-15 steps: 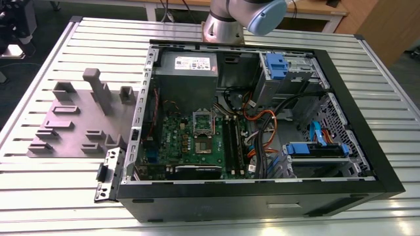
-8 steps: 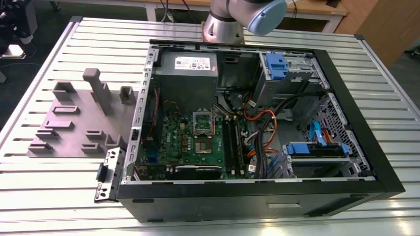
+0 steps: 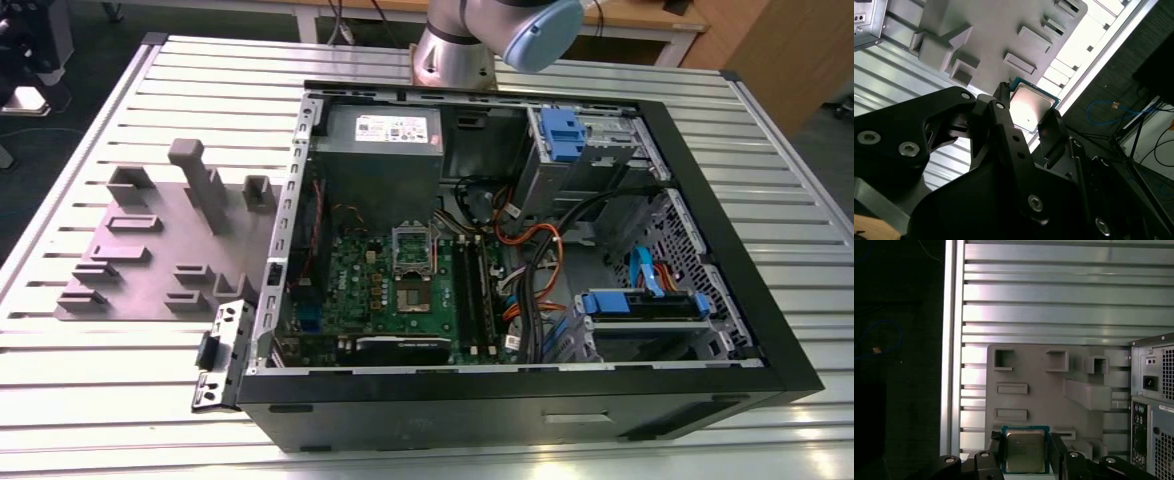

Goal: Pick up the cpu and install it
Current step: 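Pick up the cpu and move it towards the insertion slot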

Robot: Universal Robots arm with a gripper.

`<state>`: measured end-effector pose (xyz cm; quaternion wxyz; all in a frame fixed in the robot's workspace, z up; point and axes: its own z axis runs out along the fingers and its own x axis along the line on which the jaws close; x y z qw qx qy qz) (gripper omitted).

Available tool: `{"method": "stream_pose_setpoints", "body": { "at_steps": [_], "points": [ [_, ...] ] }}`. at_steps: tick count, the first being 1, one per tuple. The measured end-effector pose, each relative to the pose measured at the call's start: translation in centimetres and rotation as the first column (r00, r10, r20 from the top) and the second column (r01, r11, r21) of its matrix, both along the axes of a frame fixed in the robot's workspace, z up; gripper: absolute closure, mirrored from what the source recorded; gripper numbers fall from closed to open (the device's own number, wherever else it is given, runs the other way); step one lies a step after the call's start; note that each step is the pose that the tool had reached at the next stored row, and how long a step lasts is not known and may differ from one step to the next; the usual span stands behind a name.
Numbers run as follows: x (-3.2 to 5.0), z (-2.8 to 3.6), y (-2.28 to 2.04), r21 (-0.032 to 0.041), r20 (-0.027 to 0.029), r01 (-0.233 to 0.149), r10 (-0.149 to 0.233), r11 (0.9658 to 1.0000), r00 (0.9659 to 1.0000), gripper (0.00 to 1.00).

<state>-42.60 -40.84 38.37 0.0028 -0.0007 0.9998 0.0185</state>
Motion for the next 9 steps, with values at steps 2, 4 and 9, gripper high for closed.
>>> {"method": "stream_pose_setpoints", "body": {
  "at_steps": [2, 4, 9],
  "points": [
    [-0.01, 0.29, 0.01, 0.0, 0.0, 0.001, -0.001, 1.0, 1.0, 0.53],
    [-0.01, 0.33, 0.01, 0.0001, 0.0001, 0.001, -0.001, 1.0, 1.0, 0.53],
    [0.13, 0.34, 0.02, 0.0, -0.0001, 0.001, -0.001, 1.0, 1.0, 0.53]
  ]
}}
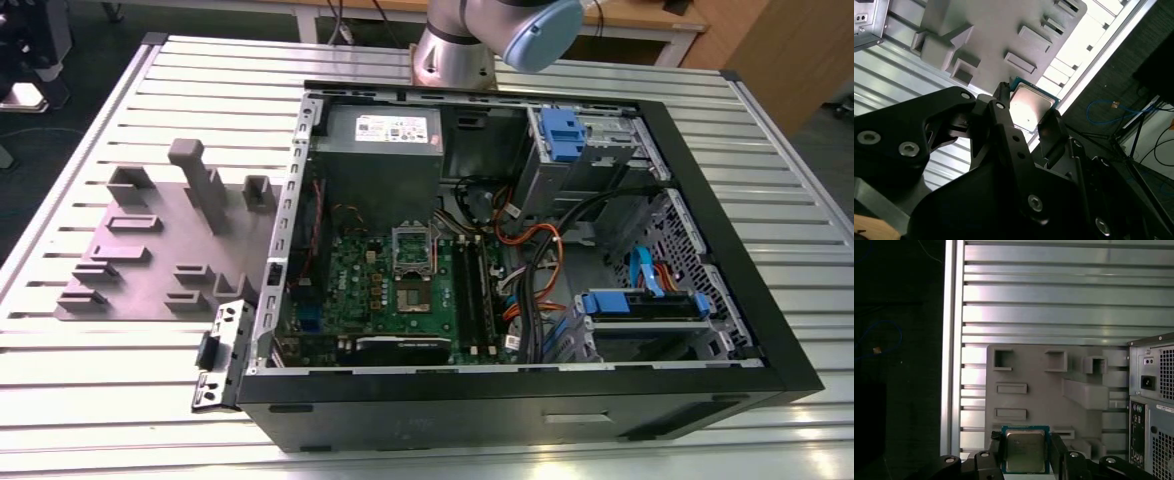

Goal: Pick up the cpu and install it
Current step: 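Pick up the cpu and move it towards the insertion slot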

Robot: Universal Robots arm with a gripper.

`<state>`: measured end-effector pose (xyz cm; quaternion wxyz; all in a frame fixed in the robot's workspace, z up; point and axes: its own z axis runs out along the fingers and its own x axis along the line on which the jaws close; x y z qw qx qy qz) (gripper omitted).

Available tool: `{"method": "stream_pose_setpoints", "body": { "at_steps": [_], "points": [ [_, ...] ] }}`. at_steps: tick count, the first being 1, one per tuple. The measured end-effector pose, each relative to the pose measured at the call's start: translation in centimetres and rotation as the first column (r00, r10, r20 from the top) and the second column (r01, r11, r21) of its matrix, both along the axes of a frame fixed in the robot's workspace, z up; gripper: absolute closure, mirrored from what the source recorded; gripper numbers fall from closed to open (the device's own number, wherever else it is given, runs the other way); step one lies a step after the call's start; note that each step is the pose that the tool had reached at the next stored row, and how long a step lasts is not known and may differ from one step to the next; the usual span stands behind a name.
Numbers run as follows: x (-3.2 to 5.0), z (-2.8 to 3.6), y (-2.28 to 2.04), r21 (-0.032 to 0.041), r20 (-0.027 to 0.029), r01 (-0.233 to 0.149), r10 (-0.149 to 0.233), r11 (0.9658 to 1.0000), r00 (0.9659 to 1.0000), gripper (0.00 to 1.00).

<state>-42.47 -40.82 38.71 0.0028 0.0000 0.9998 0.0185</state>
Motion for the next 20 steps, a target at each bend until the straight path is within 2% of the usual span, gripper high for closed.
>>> {"method": "stream_pose_setpoints", "body": {
  "at_steps": [20],
  "points": [
    [0.93, -0.01, 0.0, 0.0, 0.0001, 0.001, -0.001, 1.0, 1.0, 0.53]
  ]
}}
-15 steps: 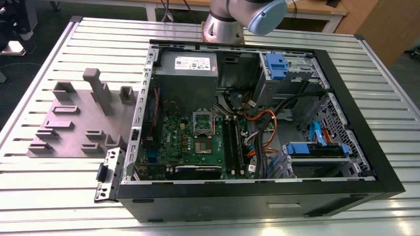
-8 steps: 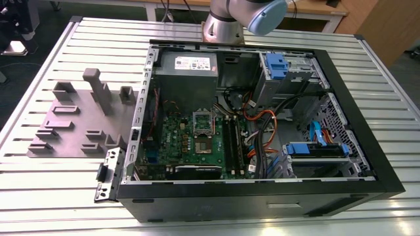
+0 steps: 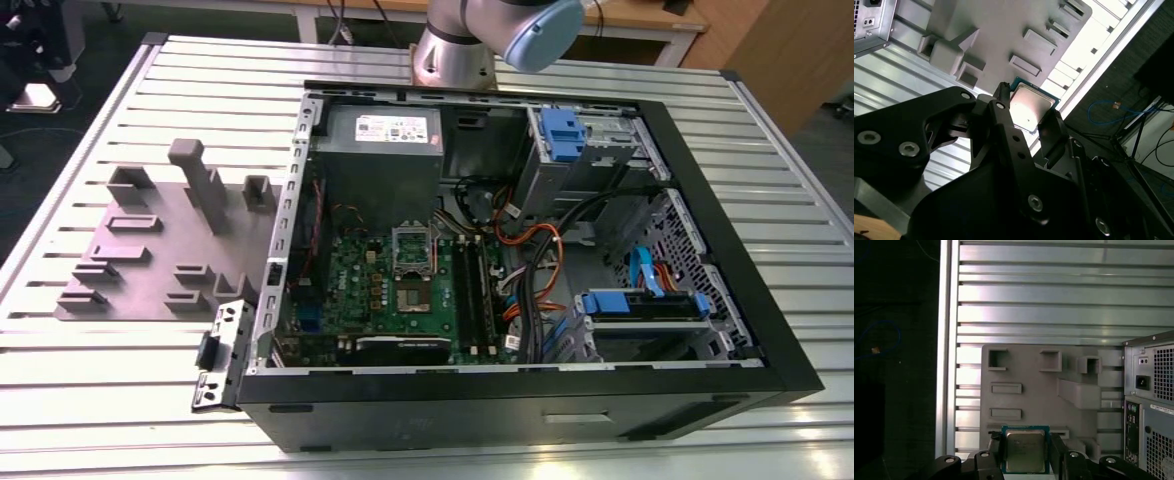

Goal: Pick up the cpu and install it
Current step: 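Pick up the cpu and move it towards the insertion slot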

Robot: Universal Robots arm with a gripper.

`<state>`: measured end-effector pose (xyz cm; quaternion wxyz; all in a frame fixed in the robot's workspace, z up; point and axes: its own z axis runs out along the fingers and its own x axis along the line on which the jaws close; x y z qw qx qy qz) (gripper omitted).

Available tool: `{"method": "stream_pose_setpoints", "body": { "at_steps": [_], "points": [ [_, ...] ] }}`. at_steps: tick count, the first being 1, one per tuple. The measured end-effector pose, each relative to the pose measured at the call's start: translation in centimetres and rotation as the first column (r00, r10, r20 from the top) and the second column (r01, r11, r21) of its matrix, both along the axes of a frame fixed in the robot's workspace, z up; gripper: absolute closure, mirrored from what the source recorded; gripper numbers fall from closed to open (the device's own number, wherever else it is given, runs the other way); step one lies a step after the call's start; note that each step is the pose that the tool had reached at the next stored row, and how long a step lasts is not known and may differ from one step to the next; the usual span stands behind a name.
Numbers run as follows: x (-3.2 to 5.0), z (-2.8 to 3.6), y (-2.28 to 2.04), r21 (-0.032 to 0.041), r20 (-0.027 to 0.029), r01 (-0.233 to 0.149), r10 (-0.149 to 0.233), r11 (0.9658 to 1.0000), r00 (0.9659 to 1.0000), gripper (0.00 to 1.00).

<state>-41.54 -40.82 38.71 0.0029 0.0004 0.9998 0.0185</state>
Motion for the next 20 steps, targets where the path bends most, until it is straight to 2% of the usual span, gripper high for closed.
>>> {"method": "stream_pose_setpoints", "body": {
  "at_steps": [20],
  "points": [
    [0.55, 0.0, 0.0, 0.0, 0.0, 0.0, 0.0, 1.0, 1.0, 0.53]
  ]
}}
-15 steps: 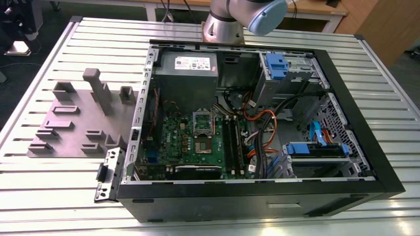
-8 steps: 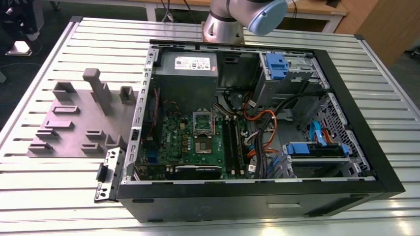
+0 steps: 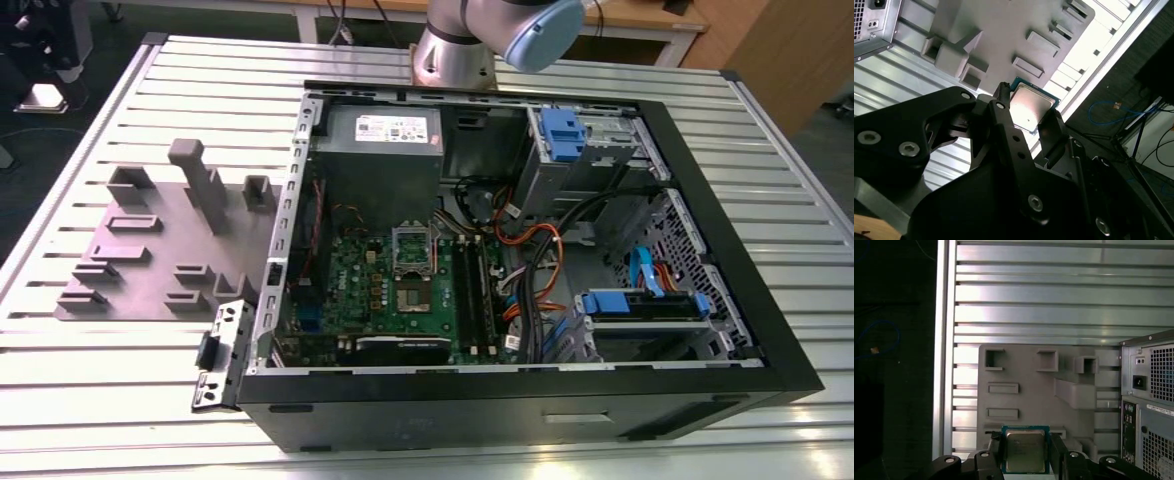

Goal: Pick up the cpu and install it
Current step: 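Pick up the cpu and move it towards the insertion slot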

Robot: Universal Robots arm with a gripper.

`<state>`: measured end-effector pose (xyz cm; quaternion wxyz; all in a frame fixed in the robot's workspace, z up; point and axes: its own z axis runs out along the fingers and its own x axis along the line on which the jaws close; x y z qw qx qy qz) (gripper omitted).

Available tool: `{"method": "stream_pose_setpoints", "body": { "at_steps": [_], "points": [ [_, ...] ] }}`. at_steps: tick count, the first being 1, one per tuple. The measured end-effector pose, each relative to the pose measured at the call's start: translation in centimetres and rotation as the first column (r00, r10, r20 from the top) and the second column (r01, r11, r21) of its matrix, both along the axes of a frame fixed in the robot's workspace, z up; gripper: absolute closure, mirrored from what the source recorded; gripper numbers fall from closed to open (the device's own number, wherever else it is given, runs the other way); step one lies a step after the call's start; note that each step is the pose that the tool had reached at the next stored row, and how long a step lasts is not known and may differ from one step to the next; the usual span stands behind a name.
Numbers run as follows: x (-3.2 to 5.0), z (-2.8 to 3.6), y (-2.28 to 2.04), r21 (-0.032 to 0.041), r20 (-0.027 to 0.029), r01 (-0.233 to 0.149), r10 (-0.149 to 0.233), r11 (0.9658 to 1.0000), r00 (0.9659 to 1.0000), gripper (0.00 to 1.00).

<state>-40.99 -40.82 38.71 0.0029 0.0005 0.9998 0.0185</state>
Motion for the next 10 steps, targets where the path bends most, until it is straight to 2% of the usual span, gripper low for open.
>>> {"method": "stream_pose_setpoints", "body": {
  "at_steps": [10],
  "points": [
    [0.38, 0.0, 0.0, 0.0, 0.0, 0.0, 0.0, 1.0, 1.0, 0.53]
  ]
}}
